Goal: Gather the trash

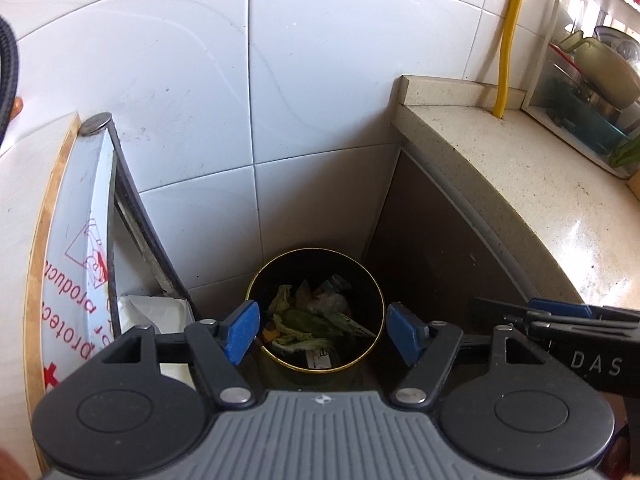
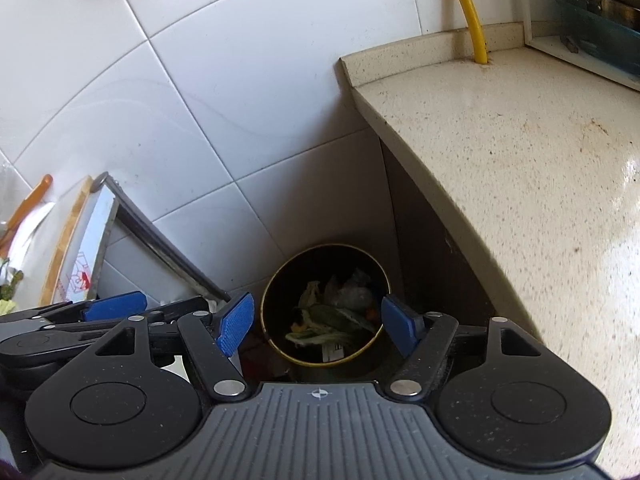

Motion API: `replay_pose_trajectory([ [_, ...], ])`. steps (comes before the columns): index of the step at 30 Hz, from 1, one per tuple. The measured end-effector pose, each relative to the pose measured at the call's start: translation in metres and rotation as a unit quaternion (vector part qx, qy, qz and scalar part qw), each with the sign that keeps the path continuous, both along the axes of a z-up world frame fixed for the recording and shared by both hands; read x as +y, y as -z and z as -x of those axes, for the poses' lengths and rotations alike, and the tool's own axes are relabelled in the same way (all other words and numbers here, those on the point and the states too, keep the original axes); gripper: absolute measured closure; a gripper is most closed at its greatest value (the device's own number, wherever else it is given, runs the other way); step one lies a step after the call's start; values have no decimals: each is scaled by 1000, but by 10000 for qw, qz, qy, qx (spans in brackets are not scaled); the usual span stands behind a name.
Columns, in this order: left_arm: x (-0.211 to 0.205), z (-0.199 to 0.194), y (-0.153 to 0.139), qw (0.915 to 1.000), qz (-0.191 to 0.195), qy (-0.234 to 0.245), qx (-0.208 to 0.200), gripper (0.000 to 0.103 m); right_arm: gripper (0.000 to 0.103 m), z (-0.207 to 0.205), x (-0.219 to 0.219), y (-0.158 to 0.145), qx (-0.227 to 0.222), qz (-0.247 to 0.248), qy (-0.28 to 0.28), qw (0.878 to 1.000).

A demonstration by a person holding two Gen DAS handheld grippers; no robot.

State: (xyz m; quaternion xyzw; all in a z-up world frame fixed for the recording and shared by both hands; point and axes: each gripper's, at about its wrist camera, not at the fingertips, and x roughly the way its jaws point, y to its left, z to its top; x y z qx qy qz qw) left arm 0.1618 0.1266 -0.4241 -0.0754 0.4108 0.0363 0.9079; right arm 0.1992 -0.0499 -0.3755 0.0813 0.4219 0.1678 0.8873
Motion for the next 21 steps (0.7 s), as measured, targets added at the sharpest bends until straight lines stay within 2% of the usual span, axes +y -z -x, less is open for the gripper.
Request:
replay_pose_trajectory([
  [7,-1,8,-4,10000,-46,-38,-68,35,25,8,1,2,45,14,78,10000],
  [12,0,10,-5,9999,-78,-137,-38,29,23,11,0,1,19,10,83,10000],
  [21,-3,16,-6,9995,-204,-209,-76,27,23,13,-2,1,49,-24,91,9999],
])
